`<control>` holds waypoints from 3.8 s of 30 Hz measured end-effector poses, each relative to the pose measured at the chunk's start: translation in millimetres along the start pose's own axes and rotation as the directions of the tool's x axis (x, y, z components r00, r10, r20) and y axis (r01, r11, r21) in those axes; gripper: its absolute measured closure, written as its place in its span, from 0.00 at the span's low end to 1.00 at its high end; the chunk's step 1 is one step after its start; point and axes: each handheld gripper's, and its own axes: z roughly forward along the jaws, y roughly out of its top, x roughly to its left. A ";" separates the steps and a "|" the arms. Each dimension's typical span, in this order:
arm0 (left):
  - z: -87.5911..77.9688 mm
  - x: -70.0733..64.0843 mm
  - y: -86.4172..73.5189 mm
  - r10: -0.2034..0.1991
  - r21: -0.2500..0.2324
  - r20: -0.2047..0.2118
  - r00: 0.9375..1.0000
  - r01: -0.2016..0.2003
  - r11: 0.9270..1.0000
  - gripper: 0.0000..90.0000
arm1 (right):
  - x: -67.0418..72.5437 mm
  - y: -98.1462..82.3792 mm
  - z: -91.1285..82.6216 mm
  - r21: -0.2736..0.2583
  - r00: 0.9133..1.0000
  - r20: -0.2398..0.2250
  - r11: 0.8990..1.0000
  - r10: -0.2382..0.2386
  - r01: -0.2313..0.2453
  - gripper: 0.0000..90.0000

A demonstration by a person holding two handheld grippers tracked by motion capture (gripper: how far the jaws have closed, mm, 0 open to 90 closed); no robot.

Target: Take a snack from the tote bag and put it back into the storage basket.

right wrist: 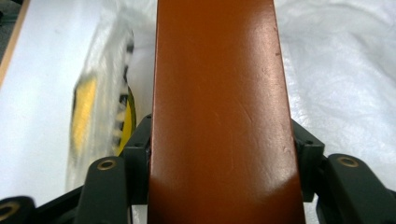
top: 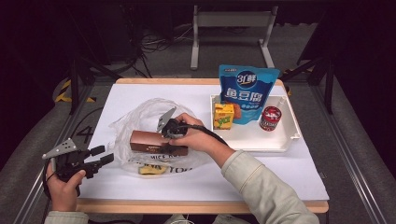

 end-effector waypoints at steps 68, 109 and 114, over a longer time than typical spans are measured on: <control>3.6 -0.2 1.3 0.005 0.003 0.001 1.000 -0.005 1.000 0.41 | -6.6 -9.8 -148.8 -0.114 0.995 0.102 0.993 -0.009 0.021 0.47; 5.3 -2.0 1.4 0.002 0.007 0.001 1.000 -0.002 1.000 0.41 | -21.2 -99.3 -239.2 -0.133 0.965 0.242 0.989 0.097 -0.066 0.47; 5.2 -1.6 1.1 0.000 0.008 0.000 1.000 0.000 1.000 0.41 | -23.0 -114.2 -247.1 -0.128 0.961 0.257 0.989 0.106 -0.075 0.47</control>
